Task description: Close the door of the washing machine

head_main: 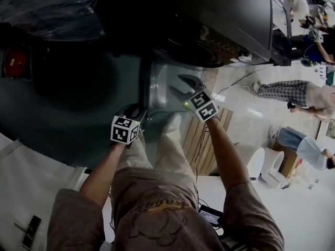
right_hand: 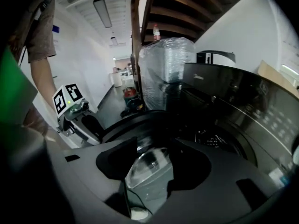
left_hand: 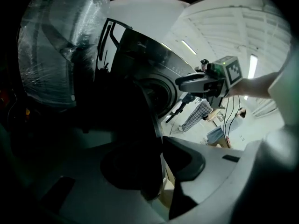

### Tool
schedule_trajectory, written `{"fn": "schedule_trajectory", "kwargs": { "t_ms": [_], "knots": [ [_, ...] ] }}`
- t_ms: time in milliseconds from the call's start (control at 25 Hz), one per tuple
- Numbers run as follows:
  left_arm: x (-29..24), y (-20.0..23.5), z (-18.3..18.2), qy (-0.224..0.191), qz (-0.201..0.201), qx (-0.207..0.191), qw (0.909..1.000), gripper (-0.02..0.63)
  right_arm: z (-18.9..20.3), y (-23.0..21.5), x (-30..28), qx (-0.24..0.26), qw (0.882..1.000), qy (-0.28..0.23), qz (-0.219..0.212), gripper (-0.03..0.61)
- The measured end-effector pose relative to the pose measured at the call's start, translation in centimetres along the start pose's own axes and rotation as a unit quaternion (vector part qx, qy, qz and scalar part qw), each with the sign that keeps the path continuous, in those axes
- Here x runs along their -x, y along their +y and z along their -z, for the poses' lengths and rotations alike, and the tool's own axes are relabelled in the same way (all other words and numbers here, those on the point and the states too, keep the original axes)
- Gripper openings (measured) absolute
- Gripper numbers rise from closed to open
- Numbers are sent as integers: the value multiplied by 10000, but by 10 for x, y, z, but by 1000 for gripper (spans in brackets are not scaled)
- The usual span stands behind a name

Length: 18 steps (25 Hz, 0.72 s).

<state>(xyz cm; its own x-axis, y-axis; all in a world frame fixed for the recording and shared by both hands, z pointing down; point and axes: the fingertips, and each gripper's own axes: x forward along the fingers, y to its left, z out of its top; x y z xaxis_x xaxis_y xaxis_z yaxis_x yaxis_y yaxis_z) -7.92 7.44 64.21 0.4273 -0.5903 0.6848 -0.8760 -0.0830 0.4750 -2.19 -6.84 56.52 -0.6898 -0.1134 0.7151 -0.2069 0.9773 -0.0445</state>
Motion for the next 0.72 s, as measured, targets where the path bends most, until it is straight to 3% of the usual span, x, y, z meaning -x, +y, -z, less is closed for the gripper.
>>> {"fn": "schedule_trajectory", "kwargs": {
  "t_ms": [360,720],
  "knots": [
    [-38,-52,-13,260,544,-194,9980,132,67,-20,60,-882,9936,-151,688,210],
    [-82,-94,-37,281,743,-308,9964,144,123,-31,98,-1450,9855,-446,758,210]
  ]
}}
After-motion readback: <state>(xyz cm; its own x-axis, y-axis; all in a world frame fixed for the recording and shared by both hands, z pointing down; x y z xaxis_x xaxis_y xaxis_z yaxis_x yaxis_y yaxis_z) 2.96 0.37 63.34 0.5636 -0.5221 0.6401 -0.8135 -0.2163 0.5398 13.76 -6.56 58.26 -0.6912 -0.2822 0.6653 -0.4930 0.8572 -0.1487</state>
